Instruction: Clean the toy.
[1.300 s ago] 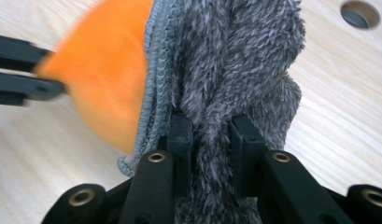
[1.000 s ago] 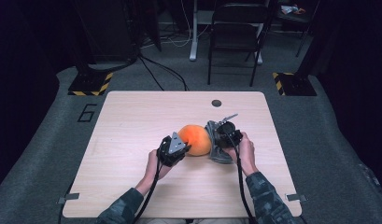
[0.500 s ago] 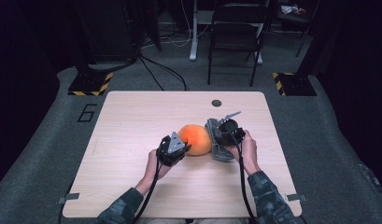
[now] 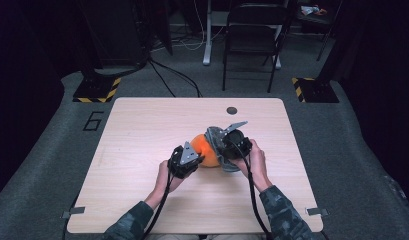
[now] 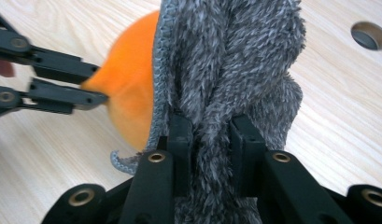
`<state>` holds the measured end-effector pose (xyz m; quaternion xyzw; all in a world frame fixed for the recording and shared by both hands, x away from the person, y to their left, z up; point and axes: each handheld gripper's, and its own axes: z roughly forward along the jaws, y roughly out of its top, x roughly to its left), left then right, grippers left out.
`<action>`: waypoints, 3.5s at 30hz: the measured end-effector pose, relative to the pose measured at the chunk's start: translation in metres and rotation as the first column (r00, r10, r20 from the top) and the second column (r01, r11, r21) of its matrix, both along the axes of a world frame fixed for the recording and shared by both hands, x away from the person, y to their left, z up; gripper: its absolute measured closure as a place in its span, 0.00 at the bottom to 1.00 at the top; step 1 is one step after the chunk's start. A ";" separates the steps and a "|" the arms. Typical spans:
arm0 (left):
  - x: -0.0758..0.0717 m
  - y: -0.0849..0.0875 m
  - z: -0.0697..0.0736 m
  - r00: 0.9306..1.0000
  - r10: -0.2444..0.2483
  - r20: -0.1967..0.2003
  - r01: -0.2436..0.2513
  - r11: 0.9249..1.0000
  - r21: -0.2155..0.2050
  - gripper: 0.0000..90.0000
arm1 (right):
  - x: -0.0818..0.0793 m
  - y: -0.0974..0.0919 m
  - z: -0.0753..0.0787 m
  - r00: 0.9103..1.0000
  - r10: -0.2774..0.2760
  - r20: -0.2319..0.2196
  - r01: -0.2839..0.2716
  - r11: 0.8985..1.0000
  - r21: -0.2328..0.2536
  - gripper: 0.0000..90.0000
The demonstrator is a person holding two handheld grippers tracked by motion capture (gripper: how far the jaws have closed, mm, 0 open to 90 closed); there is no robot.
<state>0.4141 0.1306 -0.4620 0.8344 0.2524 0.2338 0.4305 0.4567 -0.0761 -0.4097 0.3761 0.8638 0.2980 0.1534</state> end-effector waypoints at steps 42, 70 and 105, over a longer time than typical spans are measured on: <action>0.001 0.002 0.000 1.000 0.004 -0.001 -0.004 1.000 -0.005 0.91 | 0.001 -0.005 0.004 1.000 -0.031 0.004 0.031 0.999 -0.031 0.81; 0.003 0.004 -0.001 0.999 0.039 -0.006 -0.039 0.999 -0.008 0.81 | 0.012 -0.012 -0.016 0.997 -0.076 -0.032 0.075 0.997 -0.038 0.81; 0.000 -0.001 0.007 0.996 0.082 0.040 -0.083 0.996 0.022 0.90 | 0.004 -0.012 0.005 0.999 -0.048 -0.013 0.049 0.998 0.044 0.81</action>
